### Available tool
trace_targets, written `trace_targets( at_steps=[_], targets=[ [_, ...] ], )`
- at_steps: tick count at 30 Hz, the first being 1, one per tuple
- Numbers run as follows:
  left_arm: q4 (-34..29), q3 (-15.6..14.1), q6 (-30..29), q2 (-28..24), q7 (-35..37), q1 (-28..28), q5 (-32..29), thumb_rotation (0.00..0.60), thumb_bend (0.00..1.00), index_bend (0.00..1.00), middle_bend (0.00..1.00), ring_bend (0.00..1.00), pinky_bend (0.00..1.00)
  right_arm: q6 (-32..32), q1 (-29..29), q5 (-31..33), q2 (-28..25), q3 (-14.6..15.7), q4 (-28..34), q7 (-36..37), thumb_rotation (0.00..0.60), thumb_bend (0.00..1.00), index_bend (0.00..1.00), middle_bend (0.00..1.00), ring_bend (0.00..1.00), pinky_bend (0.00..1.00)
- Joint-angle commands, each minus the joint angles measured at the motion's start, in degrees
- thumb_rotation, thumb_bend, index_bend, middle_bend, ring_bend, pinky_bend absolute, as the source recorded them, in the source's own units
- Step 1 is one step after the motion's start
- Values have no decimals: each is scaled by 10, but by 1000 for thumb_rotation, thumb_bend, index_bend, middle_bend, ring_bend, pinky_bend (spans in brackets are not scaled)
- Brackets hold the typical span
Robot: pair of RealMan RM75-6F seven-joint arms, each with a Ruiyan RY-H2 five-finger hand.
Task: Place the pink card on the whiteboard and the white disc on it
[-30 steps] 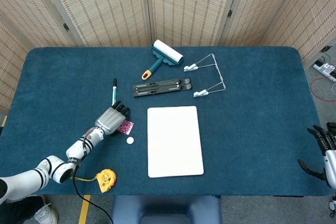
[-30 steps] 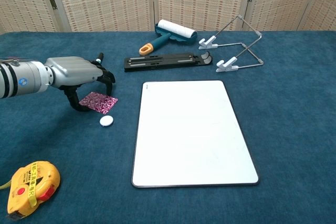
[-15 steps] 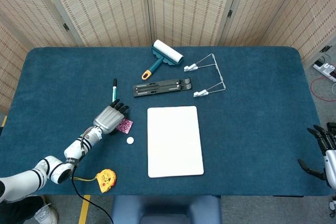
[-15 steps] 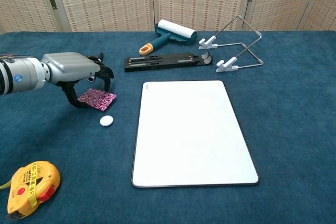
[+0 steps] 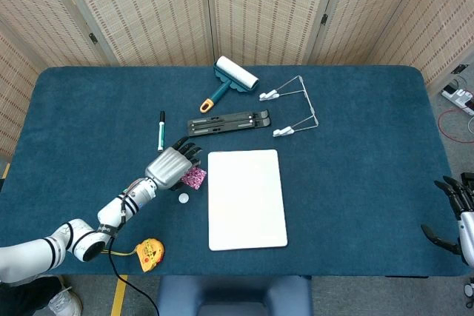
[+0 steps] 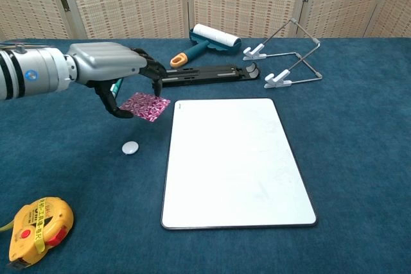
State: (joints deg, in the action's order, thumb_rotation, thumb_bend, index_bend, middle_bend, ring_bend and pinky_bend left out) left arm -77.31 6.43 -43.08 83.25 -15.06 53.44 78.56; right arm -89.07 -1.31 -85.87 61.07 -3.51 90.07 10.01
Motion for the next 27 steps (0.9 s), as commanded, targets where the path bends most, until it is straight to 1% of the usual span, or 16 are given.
trace_targets(
  at_steps=[1,9,16,21,23,27],
  targets=[
    [-16,6,6,9,-19,15,2,600,333,412,161,115,0,0,-1,0,0,0,0,1,600,230,155,145,136,0],
    [-25,23,25,52,-70,52,-25,600,334,411,161,114,0,-3,-4,2,-2,1,0,2,600,230,156,145,135,0],
    [-2,33,41,96,-115,82,-72,600,333,410,161,114,0,-2,-4,3,-2,0,0,0,600,229,156,145,135,0],
    [17,37,49,127,-154,101,-119,600,333,402,161,114,0,0,-4,3,-1,0,-1,1,600,230,157,145,134,0],
    [23,37,49,135,-170,107,-136,600,332,389,162,112,0,-1,-4,3,-1,0,-1,1,600,230,156,145,134,0],
    [20,33,47,139,-195,113,-170,600,316,316,155,96,0,1,-5,6,-1,0,-3,3,600,229,156,145,135,0]
  ],
)
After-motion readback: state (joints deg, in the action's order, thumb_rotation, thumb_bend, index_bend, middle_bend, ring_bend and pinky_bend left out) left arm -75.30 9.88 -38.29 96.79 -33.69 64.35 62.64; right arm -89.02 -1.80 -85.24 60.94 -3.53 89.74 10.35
